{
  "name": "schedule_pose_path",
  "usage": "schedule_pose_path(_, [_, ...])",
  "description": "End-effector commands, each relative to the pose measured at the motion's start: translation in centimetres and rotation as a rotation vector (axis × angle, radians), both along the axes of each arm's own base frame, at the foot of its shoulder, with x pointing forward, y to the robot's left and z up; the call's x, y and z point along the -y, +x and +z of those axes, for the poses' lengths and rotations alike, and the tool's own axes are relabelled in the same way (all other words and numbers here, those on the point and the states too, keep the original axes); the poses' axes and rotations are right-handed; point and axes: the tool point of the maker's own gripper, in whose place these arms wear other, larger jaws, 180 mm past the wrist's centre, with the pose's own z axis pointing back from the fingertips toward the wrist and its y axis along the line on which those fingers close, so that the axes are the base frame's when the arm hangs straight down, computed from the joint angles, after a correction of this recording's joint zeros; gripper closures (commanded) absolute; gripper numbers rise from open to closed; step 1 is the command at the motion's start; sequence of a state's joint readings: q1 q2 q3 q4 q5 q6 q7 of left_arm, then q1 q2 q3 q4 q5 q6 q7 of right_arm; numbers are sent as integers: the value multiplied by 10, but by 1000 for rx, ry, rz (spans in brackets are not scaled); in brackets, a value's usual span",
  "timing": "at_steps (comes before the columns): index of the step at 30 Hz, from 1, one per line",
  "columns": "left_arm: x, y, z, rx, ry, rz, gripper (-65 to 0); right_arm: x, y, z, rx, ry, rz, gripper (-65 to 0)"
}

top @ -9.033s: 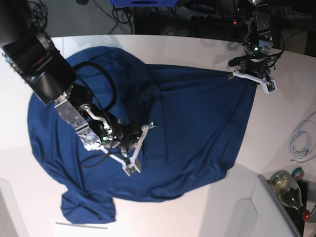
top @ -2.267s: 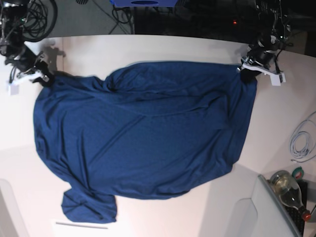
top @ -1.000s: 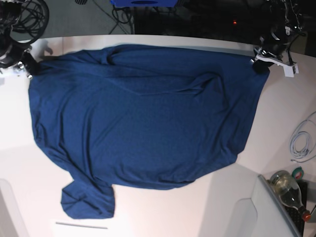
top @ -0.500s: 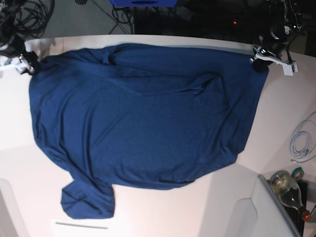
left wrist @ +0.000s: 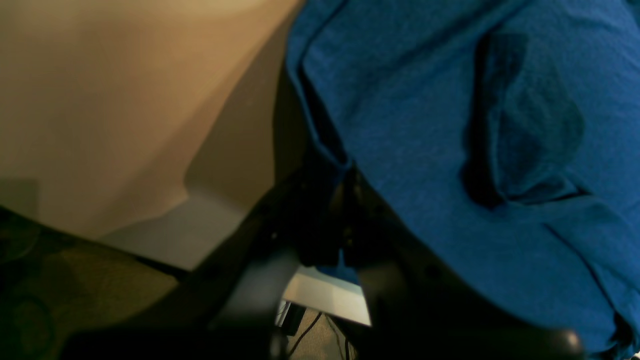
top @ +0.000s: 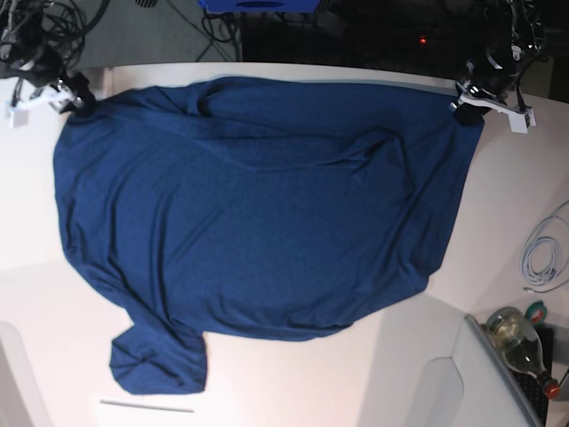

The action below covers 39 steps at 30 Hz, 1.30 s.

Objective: Layout the t-shirt on the table in an organized manner, then fold the t-shirt properly
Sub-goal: 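Hold both shirt corners and pull them apart to stretch the edge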

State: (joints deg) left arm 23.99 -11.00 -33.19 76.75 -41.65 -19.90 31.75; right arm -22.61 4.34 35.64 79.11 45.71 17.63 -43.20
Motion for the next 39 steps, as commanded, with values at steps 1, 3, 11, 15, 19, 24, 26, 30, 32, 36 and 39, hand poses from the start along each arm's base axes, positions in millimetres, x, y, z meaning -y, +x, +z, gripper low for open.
schedule_pose_path(1, [-7,6,9,34,20,-4,0,-6,2,2,6,7,35,-299])
schedule_pose_path(3, [-7,6,10,35,20,-5,0,-16,6,0,9,20,53,-290])
schedule_pose_path(11, [-7,3,9,28,20,-5,0,-15,5,2,12,21,49,-5])
schedule_pose_path(15, [-7,2,8,27,20,-3,0,-15,7,3,16,18,52,0])
schedule_pose_path(19, [-8,2,9,27,21,-2,-140,-14,7,3,15,17,55,0])
schedule_pose_path(24, [-7,3,8,28,20,-3,-247,-13,6,3,13,16,55,0])
schedule_pose_path(26, [-8,1,5,19,14,4,-248,-12,5,3,11,14,56,0])
schedule_pose_path(30, [-10,-6,-3,-4,4,22,-252,-13,5,3,10,15,56,0])
schedule_pose_path(32, [-10,-9,-4,-11,4,22,-252,-14,5,3,10,16,59,0])
schedule_pose_path(36, [-10,-9,-4,-11,4,22,-252,-14,5,2,9,16,61,0])
schedule_pose_path(39, [-11,-10,-4,-12,4,24,-245,-14,5,2,9,16,61,0])
